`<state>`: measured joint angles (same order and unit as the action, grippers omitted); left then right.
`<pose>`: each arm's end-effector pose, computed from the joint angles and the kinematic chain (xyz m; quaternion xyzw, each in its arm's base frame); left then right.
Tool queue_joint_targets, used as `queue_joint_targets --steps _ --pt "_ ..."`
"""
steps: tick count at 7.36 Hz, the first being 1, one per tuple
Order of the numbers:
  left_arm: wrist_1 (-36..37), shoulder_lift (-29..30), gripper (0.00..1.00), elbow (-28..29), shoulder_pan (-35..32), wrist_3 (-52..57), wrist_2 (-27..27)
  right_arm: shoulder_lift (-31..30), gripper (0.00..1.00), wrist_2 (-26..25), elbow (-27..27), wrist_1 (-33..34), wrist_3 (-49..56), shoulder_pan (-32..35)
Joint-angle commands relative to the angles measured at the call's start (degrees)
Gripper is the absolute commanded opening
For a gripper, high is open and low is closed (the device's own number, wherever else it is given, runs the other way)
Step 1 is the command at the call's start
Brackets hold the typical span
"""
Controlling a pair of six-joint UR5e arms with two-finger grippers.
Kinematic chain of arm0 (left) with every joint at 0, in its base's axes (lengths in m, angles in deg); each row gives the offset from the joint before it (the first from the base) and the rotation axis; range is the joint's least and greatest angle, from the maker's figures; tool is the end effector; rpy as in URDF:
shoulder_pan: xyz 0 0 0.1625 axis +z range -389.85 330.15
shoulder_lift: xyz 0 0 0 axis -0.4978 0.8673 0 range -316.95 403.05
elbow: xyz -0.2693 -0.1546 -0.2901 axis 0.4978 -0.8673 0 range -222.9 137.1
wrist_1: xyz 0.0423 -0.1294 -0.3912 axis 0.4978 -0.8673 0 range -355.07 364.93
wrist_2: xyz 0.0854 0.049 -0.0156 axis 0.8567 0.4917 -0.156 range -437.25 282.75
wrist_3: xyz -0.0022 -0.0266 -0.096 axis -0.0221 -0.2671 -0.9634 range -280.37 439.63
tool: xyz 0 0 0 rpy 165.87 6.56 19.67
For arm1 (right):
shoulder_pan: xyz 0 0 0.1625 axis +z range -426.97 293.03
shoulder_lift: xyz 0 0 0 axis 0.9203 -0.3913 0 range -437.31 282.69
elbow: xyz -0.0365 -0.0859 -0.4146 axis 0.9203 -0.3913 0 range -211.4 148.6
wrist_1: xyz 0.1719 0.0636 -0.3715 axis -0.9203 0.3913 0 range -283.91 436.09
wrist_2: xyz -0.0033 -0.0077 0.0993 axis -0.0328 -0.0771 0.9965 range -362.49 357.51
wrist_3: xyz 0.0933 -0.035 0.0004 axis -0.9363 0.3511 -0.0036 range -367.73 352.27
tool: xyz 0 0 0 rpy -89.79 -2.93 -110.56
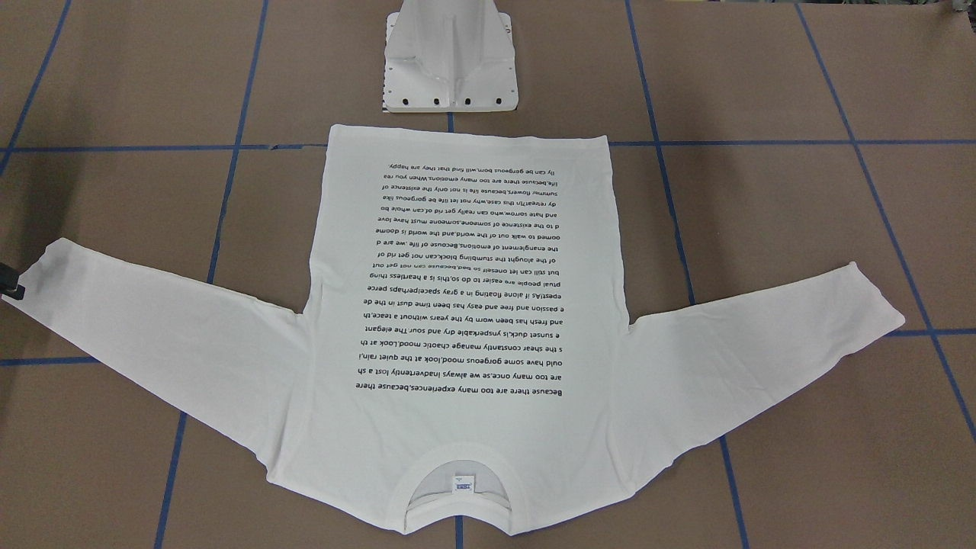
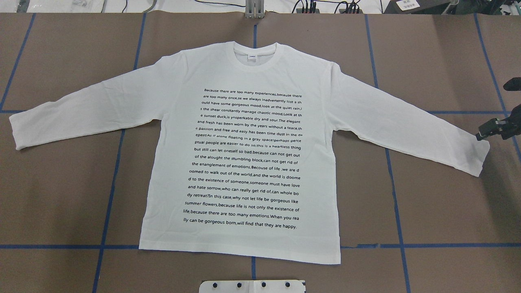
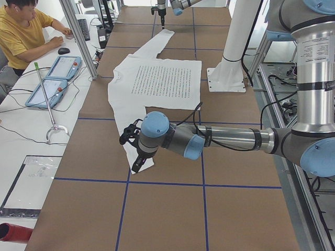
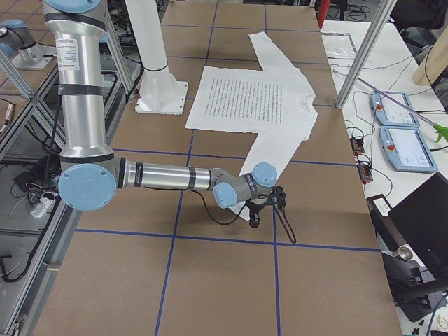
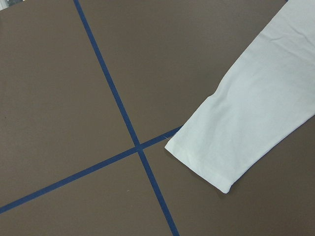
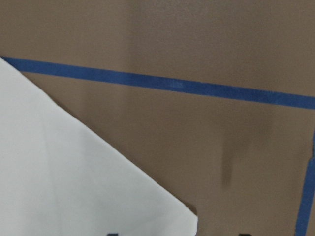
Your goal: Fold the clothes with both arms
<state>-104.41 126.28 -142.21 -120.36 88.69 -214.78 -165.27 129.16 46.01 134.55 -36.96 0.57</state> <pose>-0.0639 -0.4587 0.5923 0.2060 0.3798 0.1433 0.8904 -0.1369 -0.5066 0.6928 0.0009 -0.3889 -0.0104 0.9212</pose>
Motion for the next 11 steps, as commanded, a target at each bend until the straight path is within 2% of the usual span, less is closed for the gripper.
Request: queue_joint_targets --steps 1,2,3,4,5,6,7,9,11 --pt "-0.1 0.0 1.00 0.0 0.1 0.0 0.1 -0.4 0.77 0.3 -2.0 -6.5 -6.9 -0.6" --pt "0.0 0.0 1.00 0.0 0.1 0.0 0.1 -0.4 0.63 0.6 -1.6 -6.4 -7.1 -0.6" --pt "0.0 0.0 1.00 -0.4 0.0 -0.1 0.0 -0.5 0.61 0.6 -2.1 -6.5 -7.1 -0.6" --pt "-0.1 0.0 1.00 -0.5 0.1 -1.1 0.0 -1.1 0.50 0.8 -1.5 -6.5 -7.2 -0.6" --pt "0.0 0.0 1.00 -0.6 0.1 -1.1 0.0 -1.1 0.07 2.0 -1.5 -6.5 -7.3 -0.6" --pt "-0.1 0.0 1.00 -0.6 0.0 -1.2 0.0 -1.2 0.00 2.6 -1.5 -6.5 -7.3 -0.6" --pt "-0.1 0.0 1.00 -0.6 0.1 -1.2 0.0 -2.1 0.00 2.7 -1.3 -6.6 -7.2 -0.6" --pt "0.0 0.0 1.00 -0.7 0.1 -1.2 0.0 -2.9 0.00 6.8 2.1 -6.4 -9.0 -0.4" --pt "-0.1 0.1 1.00 -1.0 0.1 -1.2 0.0 0.2 0.00 8.6 8.9 -5.4 -21.7 -1.0"
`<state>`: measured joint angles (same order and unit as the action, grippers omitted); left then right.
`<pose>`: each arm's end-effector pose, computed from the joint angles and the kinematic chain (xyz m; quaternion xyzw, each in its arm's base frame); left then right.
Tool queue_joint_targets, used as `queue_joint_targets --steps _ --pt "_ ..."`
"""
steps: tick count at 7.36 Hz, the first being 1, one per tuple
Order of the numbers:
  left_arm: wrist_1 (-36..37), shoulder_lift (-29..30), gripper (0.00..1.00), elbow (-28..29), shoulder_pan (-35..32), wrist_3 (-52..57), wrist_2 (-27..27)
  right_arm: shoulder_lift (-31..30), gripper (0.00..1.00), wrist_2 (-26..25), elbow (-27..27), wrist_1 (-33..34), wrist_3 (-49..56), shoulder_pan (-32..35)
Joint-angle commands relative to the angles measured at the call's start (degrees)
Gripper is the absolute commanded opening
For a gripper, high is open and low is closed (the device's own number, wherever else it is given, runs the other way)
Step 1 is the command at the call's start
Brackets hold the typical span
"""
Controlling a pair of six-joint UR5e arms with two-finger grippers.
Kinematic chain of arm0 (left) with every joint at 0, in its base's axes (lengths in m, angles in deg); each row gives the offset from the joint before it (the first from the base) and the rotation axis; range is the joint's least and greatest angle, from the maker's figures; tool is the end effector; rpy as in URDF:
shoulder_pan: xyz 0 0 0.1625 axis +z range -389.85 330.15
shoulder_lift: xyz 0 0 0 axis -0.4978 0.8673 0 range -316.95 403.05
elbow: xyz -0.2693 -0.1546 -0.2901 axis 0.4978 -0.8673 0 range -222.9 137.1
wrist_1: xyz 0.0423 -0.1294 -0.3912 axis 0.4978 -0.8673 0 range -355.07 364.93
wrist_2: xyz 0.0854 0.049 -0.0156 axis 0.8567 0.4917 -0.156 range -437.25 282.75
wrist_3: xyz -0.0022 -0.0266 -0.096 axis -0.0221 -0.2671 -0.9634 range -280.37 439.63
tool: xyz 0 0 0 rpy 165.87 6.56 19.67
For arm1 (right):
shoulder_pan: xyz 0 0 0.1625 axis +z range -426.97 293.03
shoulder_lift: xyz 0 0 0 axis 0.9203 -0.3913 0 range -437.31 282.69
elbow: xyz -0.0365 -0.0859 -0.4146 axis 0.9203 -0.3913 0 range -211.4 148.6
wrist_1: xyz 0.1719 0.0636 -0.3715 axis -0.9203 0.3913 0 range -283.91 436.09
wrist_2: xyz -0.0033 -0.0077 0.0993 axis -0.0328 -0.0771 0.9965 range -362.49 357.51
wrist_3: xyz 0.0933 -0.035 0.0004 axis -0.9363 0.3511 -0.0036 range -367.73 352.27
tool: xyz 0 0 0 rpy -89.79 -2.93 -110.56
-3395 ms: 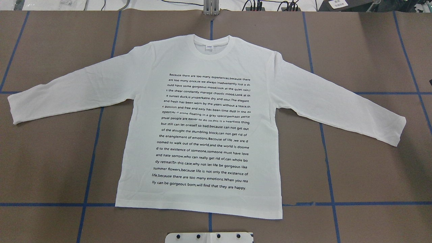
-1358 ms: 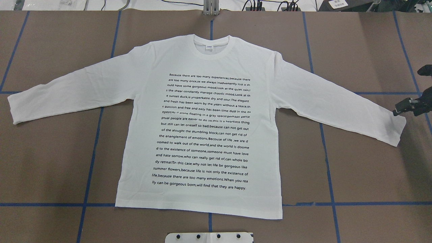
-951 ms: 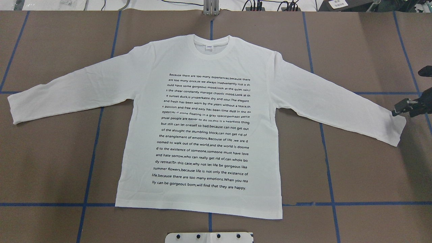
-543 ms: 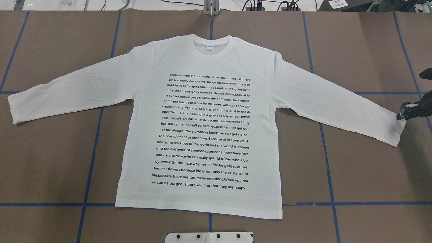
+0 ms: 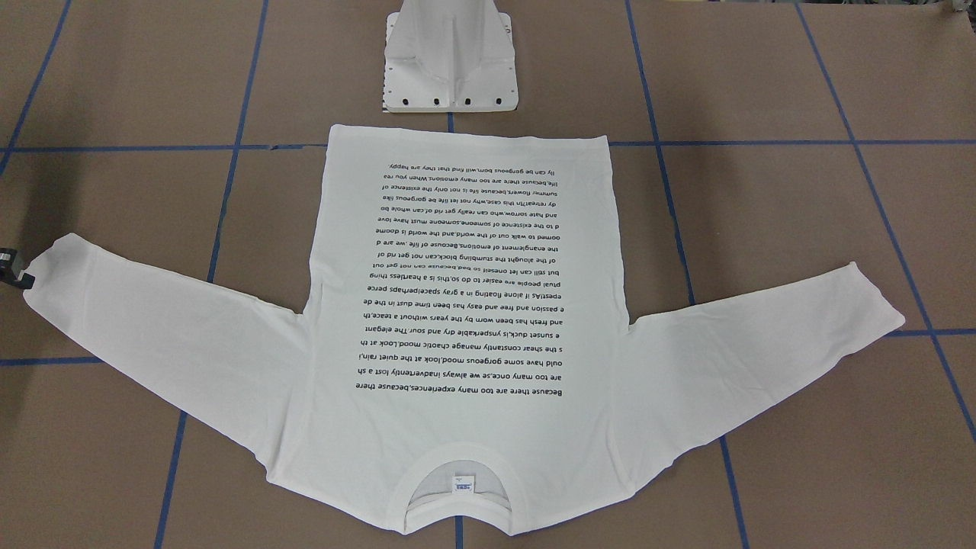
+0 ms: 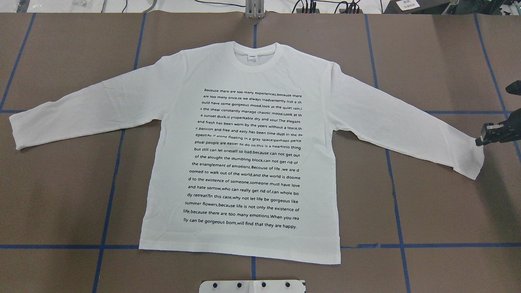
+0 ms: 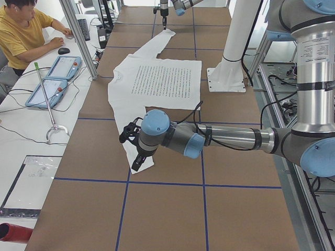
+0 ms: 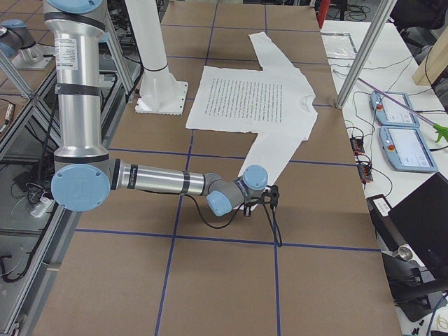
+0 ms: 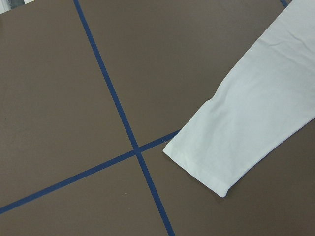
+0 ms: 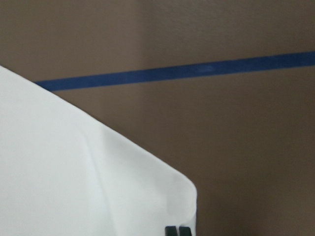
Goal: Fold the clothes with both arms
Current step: 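Grasp the sleeve cuff nearest the right gripper and lift it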
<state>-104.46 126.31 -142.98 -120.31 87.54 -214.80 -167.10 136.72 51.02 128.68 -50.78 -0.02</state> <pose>-0.0635 -0.4591 0.5851 0.2087 0.3810 0.1376 0.8902 -0.1463 -0.4914 0.6442 -0.0218 -0.4656 0.0462 0.8835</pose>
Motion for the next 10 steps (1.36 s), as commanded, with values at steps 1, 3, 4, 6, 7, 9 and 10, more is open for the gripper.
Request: queue_joint_targets --steps 1,3,4,6,7,9,10 --pt "0.0 0.2 1.00 -0.5 0.0 0.0 0.0 6.5 0.00 1.2 4.0 0.6 -14.5 -1.3" --pt "0.0 0.3 1.00 -0.6 0.0 0.1 -2.0 17.8 0.00 0.5 3.2 0.6 -32.4 -5.2" --pt "0.0 0.4 1.00 -0.6 0.0 0.1 -2.5 23.5 0.00 -3.5 2.6 1.9 -39.8 -7.6" --pt "-1.3 0.4 1.00 -0.5 0.0 0.0 -2.5 39.8 0.00 -11.2 1.2 15.5 -46.8 -12.1" --pt "-1.3 0.4 1.00 -0.6 0.0 0.1 -2.5 48.4 0.00 -16.8 -2.3 17.4 -49.6 -14.8" --pt "-4.1 0.3 1.00 -0.6 0.0 0.3 -2.6 61.7 0.00 -21.9 -16.2 12.7 -51.2 -20.6" --pt "-5.9 -0.2 1.00 -0.2 0.0 -0.1 -3.4 63.4 0.00 -25.0 -19.3 8.5 -51.3 -24.2"
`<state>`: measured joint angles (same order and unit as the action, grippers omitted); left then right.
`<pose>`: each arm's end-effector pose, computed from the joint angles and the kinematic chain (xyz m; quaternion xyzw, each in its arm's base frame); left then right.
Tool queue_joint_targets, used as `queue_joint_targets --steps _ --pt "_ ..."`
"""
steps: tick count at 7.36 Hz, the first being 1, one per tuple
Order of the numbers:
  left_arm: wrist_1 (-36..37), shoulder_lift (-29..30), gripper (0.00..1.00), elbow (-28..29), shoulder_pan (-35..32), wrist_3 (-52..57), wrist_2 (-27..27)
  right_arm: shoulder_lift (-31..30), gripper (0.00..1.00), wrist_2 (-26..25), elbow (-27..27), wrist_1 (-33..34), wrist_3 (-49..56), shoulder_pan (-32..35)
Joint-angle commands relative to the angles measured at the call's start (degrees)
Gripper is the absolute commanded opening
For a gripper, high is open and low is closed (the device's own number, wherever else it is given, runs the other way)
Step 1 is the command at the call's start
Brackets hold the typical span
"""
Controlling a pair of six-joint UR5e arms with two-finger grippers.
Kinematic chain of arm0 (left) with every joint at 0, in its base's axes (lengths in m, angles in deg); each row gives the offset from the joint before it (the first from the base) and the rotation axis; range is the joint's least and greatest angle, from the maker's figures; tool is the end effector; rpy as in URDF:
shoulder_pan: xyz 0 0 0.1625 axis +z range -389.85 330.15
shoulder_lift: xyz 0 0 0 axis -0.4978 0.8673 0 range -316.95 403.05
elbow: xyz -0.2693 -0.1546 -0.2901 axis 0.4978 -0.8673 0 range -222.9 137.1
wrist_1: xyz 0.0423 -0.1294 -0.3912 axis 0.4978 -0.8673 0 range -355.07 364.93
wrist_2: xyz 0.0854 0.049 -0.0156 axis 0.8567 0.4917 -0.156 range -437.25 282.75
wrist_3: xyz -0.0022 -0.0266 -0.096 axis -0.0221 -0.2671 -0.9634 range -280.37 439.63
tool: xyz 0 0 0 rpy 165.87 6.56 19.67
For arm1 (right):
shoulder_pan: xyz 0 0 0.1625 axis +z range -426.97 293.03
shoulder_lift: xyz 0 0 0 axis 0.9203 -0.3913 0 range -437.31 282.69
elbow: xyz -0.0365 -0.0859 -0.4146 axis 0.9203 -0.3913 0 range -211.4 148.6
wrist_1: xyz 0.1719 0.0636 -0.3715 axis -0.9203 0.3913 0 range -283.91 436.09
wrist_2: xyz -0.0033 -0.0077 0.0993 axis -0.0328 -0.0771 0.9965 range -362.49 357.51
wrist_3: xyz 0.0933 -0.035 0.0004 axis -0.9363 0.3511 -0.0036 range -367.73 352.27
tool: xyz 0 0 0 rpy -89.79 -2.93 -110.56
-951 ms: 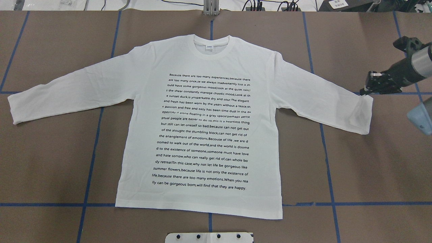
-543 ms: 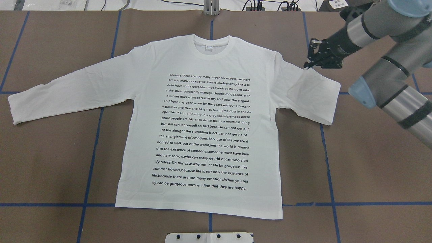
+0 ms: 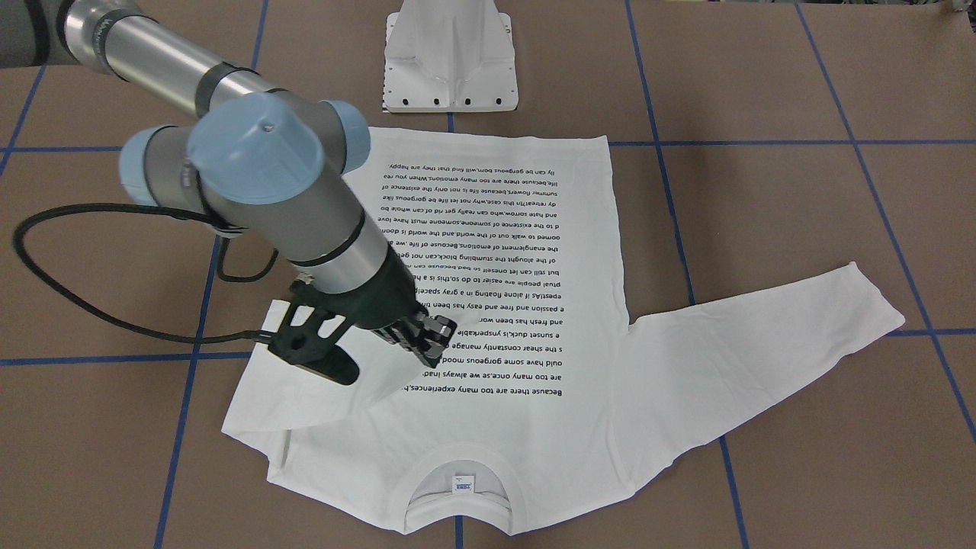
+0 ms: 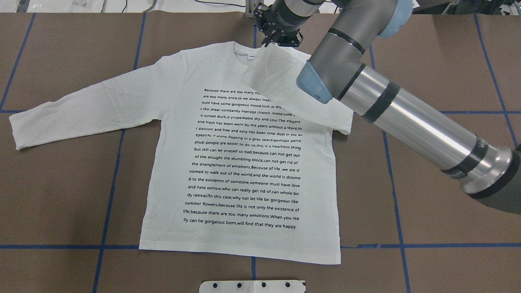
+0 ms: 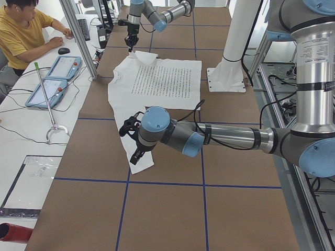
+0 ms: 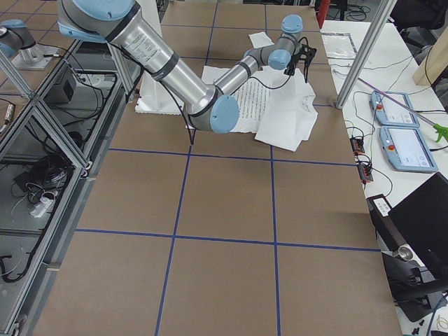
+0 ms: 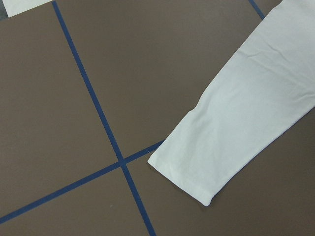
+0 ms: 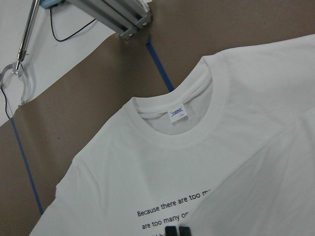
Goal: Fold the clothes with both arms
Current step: 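Grasp the sleeve cuff nearest the right gripper and lift it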
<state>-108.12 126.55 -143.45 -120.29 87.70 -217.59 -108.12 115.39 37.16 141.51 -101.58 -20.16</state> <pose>-0.0601 -0.4603 0.5682 0.2421 0.3966 0.1580 0.8713 -0.4840 -0.6422 0.0926 -0.0078 -0.5429 0.2426 0.8040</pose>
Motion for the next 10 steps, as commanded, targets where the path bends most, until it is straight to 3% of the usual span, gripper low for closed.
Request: queue_joint_targets --steps 1,2,3,6,10 --pt "-2.3 -0.4 1.00 0.6 0.0 -0.3 -0.9 6.2 0.00 -7.6 -8.0 -7.3 -0.5 -7.9" --pt "-2.2 -0.4 1.00 0.5 0.0 -0.3 -0.9 10.3 0.00 -12.8 -12.8 -7.8 -0.5 -11.0" --pt "-2.3 -0.5 1.00 0.5 0.0 -0.3 -0.9 11.7 0.00 -13.5 -15.3 -8.4 -0.5 -11.6" --pt "-2.4 -0.5 1.00 0.6 0.0 -0.1 -1.0 12.0 0.00 -15.0 -15.5 -10.5 -0.5 -12.1" --pt "-1.7 -0.4 1.00 0.7 0.0 -0.3 -0.8 12.0 0.00 -21.5 -15.6 -13.7 -0.5 -14.6"
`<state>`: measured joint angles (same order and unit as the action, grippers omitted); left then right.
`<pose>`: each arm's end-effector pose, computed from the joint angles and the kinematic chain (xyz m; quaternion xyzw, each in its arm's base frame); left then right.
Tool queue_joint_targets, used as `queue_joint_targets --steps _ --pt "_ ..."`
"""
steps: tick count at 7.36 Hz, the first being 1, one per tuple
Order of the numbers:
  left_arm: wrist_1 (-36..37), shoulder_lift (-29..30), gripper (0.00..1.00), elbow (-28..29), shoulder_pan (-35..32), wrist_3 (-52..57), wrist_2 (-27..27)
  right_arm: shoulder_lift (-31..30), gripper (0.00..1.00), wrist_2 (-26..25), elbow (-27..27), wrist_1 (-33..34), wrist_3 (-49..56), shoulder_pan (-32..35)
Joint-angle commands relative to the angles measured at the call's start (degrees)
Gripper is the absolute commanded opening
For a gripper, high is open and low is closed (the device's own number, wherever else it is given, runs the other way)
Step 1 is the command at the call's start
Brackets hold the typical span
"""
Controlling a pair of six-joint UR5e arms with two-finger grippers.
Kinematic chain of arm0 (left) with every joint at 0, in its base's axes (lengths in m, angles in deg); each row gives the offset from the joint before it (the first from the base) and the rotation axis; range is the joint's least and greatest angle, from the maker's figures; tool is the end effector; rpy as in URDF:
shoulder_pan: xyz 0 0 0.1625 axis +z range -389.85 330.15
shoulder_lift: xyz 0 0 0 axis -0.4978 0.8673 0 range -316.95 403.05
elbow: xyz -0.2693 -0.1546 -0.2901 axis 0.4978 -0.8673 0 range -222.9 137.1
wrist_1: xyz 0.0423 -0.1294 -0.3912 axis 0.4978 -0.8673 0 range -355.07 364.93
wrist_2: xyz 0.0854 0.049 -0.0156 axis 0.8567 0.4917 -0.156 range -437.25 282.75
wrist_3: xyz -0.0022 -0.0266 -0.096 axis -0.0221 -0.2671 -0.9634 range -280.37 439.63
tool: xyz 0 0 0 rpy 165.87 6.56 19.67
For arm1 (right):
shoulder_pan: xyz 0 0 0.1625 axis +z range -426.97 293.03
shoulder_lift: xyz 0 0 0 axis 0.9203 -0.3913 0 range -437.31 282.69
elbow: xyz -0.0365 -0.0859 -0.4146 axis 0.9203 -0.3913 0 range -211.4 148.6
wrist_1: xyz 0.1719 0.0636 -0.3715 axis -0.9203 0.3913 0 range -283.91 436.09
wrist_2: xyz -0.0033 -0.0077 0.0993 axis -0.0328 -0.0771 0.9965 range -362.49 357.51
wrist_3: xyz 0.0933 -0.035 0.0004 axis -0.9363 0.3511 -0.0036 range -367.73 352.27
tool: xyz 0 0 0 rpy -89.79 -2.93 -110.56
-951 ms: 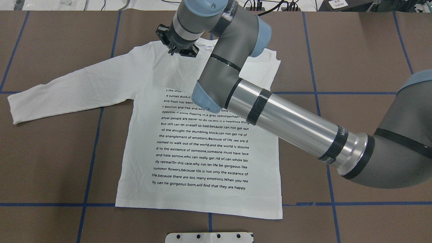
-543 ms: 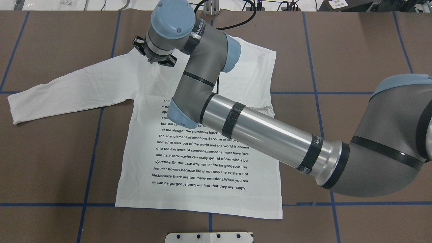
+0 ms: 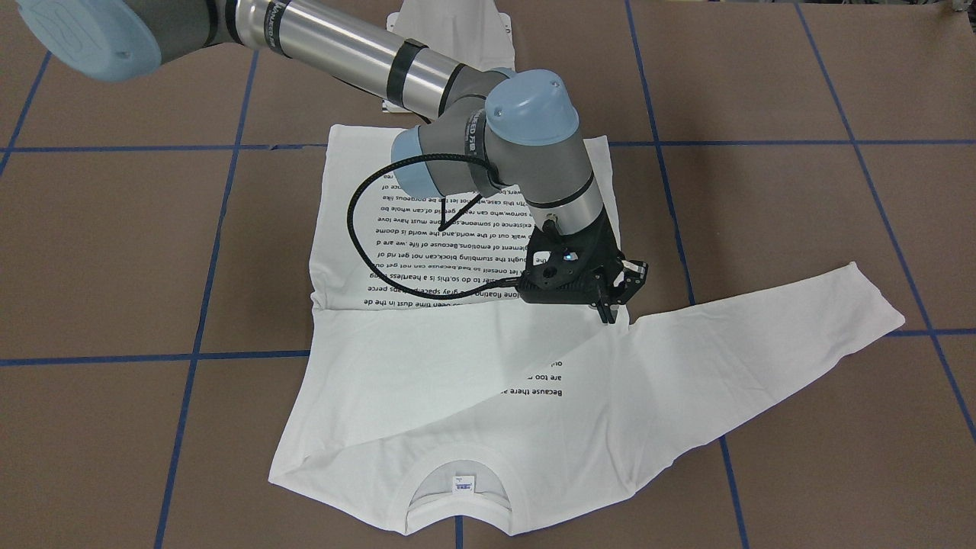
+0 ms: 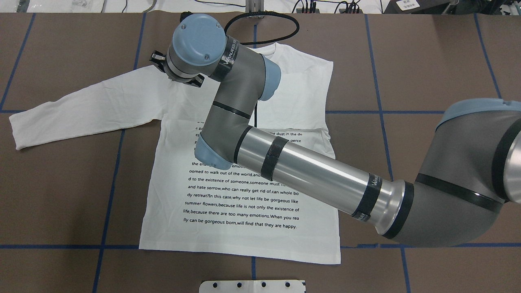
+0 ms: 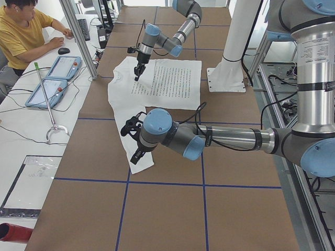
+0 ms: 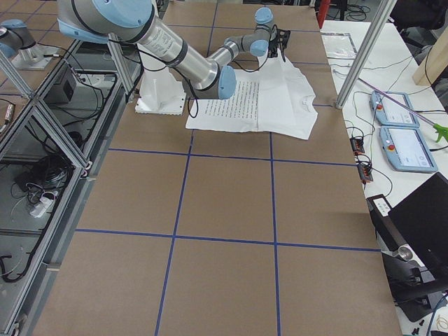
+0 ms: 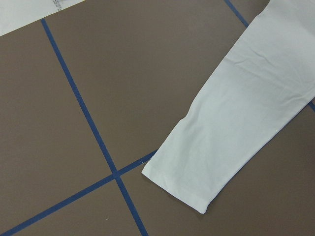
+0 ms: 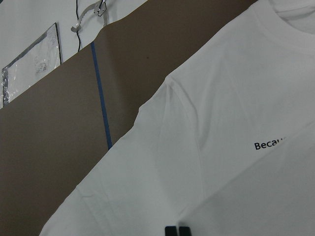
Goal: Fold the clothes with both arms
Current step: 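Carry the held sleeve across the shirt and lay it down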
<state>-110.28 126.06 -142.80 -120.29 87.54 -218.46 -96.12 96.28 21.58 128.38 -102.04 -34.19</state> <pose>-0.0591 -0.4568 0.5724 0.2490 0.4021 0.1618 0.8661 -0.6519 -0.5602 0.0151 0.0840 -0.5825 0.2142 0.7796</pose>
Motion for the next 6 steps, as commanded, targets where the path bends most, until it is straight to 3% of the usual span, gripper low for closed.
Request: queue_joint_targets --steps 1,2,3,5,6 --pt "0.4 0.1 1.00 0.1 0.0 -0.1 0.5 0.0 0.00 -2.9 0.0 -0.5 0.0 -0.7" --pt "0.6 0.1 1.00 0.8 0.1 -0.3 0.5 0.0 0.04 -3.5 0.0 -0.5 0.0 -0.7" --pt "0.4 0.1 1.00 1.7 0.1 -0.2 0.6 0.0 0.50 -3.5 0.0 -0.5 0.0 -0.7" --pt "-0.1 0.1 0.99 3.2 1.6 -6.3 0.2 0.1 0.94 -4.0 0.0 -0.5 0.0 -0.7" --pt "-0.4 0.6 0.99 3.2 4.0 -8.9 0.5 0.1 0.97 -4.5 0.0 -0.5 0.0 -0.7"
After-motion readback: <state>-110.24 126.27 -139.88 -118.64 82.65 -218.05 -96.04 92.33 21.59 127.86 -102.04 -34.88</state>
